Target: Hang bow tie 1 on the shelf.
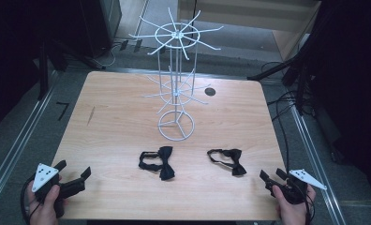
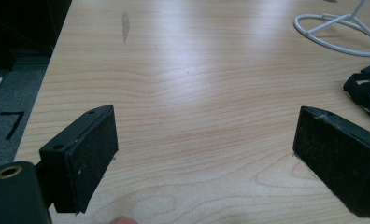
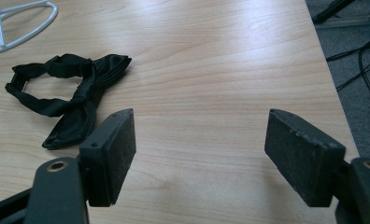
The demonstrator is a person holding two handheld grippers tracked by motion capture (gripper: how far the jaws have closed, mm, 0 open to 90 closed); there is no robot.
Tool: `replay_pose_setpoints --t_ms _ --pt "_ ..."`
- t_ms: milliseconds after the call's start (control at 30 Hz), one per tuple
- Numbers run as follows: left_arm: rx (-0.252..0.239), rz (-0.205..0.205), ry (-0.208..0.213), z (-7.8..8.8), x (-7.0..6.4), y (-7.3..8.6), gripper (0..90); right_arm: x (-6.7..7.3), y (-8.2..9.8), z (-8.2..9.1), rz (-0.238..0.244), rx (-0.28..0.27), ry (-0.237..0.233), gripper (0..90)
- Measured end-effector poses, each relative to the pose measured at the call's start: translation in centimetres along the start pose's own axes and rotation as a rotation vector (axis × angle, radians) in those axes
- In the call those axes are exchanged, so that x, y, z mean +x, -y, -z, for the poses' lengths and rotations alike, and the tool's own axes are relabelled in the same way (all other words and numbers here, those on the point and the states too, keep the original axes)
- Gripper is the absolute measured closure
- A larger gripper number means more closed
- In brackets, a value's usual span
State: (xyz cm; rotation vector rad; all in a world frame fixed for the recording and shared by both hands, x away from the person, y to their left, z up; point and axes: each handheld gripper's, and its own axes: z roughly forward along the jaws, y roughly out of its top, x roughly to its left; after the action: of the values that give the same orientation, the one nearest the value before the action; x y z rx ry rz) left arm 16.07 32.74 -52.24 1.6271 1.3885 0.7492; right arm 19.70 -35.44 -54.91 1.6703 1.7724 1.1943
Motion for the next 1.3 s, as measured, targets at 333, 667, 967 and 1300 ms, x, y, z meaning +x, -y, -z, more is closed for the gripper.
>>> replay_pose_setpoints --t_ms 333,667,967,1300 --pt "0.002 0.014 0.011 0.1 0.2 0.1 7.1 3.1 -0.3 0.3 0.130 -0.018 -0.023 23.4" --pt "-0.004 0.012 0.015 0.1 0.1 0.1 7.1 5.5 -0.8 -0.1 0.129 -0.036 -0.074 23.3" --pt "-0.007 0.004 0.012 0.1 0.0 0.1 7.1 8.6 -1.6 -0.9 0.164 -0.046 -0.097 23.3" --pt "-0.004 0.004 0.012 0.2 0.0 0.1 7.1 11.4 -2.1 -1.7 0.203 -0.047 -0.152 23.3"
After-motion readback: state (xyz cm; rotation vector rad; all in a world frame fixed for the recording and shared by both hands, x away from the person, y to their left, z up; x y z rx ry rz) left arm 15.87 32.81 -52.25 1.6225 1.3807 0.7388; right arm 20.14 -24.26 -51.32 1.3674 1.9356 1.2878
